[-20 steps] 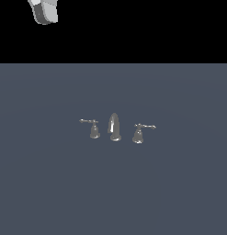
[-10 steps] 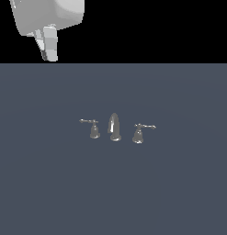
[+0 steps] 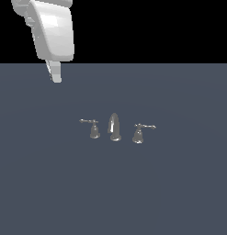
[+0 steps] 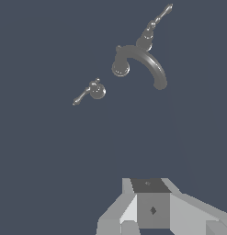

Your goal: Turn on the faucet by rotating a designated handle.

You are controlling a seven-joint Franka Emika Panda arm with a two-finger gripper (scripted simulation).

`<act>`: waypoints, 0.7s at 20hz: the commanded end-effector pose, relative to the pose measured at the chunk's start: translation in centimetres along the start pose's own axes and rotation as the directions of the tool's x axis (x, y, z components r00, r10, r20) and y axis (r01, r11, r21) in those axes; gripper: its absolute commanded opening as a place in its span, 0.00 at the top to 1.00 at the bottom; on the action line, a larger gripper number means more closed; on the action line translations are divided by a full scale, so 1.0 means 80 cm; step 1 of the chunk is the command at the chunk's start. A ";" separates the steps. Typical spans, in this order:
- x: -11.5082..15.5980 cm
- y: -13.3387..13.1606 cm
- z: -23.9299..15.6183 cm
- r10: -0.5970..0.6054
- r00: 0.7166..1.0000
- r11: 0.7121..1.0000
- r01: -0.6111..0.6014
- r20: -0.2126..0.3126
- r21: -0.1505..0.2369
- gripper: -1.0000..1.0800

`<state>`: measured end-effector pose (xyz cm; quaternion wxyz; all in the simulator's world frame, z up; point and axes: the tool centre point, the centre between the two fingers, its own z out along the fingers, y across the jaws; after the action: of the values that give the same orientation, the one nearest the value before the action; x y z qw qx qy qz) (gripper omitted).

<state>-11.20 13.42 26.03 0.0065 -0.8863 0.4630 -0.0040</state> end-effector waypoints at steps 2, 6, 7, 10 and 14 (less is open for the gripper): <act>0.006 -0.016 0.019 0.063 0.998 0.998 -0.063 0.001 0.001 1.00; 0.014 -0.033 0.039 0.131 0.991 0.991 -0.131 0.002 0.000 1.00; 0.017 -0.037 0.044 0.147 0.989 0.989 -0.147 0.002 0.000 1.00; 0.024 -0.049 0.059 0.197 0.980 0.980 -0.197 0.001 -0.001 1.00; 0.035 -0.064 0.080 0.263 0.965 0.965 -0.263 0.001 -0.002 1.00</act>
<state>-5.94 14.11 20.39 0.0065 -0.8246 0.5657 -0.0022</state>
